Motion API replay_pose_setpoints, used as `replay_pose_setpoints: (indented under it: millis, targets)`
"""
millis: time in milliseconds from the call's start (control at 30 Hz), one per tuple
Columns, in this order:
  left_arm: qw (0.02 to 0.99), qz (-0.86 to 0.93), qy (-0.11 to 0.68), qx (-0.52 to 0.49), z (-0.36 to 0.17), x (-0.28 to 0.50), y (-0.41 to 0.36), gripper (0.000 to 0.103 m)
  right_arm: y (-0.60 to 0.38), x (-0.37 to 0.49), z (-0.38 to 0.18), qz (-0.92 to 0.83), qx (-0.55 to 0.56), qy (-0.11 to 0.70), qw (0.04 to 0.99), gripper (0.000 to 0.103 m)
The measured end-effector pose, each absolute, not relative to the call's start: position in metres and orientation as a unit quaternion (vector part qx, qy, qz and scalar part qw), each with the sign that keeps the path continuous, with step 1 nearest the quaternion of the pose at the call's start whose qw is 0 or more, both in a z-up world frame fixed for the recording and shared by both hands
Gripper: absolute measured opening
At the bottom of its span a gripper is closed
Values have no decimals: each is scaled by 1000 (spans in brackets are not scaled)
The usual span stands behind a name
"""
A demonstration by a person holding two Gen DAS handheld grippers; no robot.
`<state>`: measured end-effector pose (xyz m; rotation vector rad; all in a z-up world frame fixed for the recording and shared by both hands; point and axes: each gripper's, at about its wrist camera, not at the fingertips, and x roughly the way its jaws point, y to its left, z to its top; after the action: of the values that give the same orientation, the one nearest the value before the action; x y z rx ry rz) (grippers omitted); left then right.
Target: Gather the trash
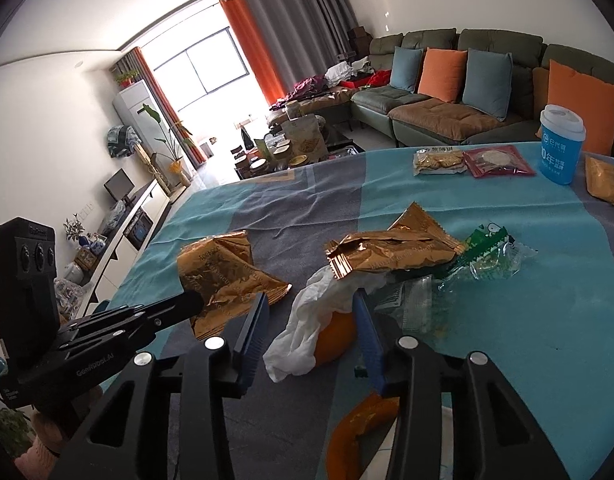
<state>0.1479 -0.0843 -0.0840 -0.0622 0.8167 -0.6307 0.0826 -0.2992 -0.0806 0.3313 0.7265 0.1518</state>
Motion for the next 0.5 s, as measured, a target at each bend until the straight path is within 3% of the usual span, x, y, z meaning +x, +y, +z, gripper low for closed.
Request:
replay_pose_setpoints:
  millis: [133,267,400,500]
  targets:
    - [868,-299,395,-28,-88,150,-86,1,-299,89,-88,71,168,364,913,7]
    - [868,-298,397,-27,-89,152,-88,2,-301,82,-87,73,166,352,918,5]
    - [869,-296,395,-31,-88,155,-88,20,-306,72,-79,92,174,337,921,5]
    - [868,-295,398,-33,-88,159,-88,25,-306,64,-72,108,176,328,922,5]
